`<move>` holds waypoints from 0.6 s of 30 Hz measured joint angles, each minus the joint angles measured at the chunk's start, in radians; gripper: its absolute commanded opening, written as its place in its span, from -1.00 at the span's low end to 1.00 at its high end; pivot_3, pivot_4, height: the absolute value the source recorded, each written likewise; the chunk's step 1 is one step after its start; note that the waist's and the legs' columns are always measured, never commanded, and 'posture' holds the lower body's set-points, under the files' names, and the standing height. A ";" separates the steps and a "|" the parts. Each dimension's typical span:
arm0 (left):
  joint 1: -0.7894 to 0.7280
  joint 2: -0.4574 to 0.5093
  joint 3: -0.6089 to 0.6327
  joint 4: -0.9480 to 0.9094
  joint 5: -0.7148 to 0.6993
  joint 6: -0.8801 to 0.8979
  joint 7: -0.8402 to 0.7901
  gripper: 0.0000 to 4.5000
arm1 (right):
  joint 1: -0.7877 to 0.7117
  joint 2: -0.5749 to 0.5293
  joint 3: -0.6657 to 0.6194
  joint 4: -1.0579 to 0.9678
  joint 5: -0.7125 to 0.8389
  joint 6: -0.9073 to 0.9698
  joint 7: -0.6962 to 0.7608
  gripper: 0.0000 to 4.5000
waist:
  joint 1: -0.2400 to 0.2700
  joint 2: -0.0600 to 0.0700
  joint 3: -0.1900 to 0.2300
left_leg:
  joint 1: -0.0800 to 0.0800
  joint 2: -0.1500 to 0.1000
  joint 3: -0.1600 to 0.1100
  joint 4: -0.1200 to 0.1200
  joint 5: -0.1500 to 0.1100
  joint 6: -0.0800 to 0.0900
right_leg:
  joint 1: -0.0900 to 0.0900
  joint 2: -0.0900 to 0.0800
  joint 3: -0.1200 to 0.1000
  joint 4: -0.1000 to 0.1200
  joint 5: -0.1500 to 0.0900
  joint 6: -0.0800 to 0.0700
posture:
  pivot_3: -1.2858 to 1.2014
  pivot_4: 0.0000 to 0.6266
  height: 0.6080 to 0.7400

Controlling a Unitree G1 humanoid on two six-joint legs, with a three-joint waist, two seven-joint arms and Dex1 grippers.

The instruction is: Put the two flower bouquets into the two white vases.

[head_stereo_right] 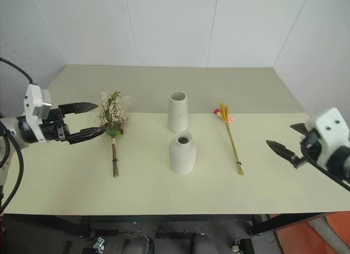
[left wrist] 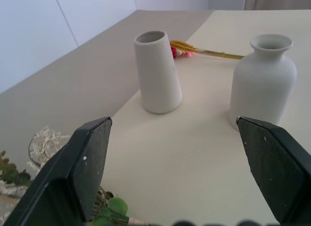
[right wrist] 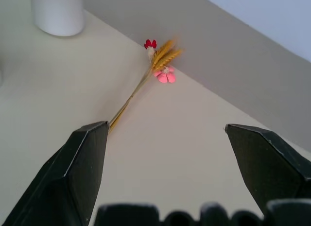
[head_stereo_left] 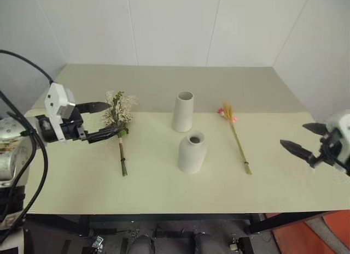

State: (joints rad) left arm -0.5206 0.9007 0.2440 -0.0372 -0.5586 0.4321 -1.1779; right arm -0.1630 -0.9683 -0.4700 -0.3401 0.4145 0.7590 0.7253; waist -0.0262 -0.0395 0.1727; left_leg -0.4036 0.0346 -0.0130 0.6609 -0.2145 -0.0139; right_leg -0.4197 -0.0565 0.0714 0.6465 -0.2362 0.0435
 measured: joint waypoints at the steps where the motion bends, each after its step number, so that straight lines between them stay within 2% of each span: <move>1: -0.021 -0.003 -0.011 0.000 -0.003 -0.003 -0.011 0.99 | -0.046 0.002 0.039 0.012 -0.002 0.033 -0.026 0.99 | -0.001 0.000 0.000 | 0.000 0.000 0.000 0.000 0.000 0.000 | 0.000 0.000 0.000 0.000 0.000 0.000 | 0.03 -0.52 1.00; 8: -0.143 -0.046 -0.109 0.047 0.011 -0.046 -0.090 0.99 | -0.383 0.114 0.373 0.250 -0.077 0.216 -0.142 0.99 | -0.014 0.000 0.000 | -0.004 -0.001 0.000 -0.001 0.000 0.001 | -0.003 0.000 0.000 0.000 0.002 -0.004 | 0.03 -0.52 1.00; 18: -0.147 -0.083 -0.145 0.054 0.025 -0.054 -0.093 0.99 | -0.589 0.265 0.507 0.553 -0.147 0.240 -0.162 0.99 | -0.017 0.000 0.000 | -0.005 -0.001 -0.001 -0.001 -0.001 0.001 | -0.004 0.000 -0.001 0.000 0.002 -0.004 | 0.03 -0.52 1.00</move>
State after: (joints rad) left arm -0.6674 0.8176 0.0986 0.0167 -0.5341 0.3776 -1.2705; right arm -0.7517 -0.7037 0.0373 0.2127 0.2678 0.9987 0.5634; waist -0.0435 -0.0392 0.1729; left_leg -0.4088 0.0340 -0.0140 0.6601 -0.2152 -0.0128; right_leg -0.4240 -0.0567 0.0709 0.6463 -0.2343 0.0393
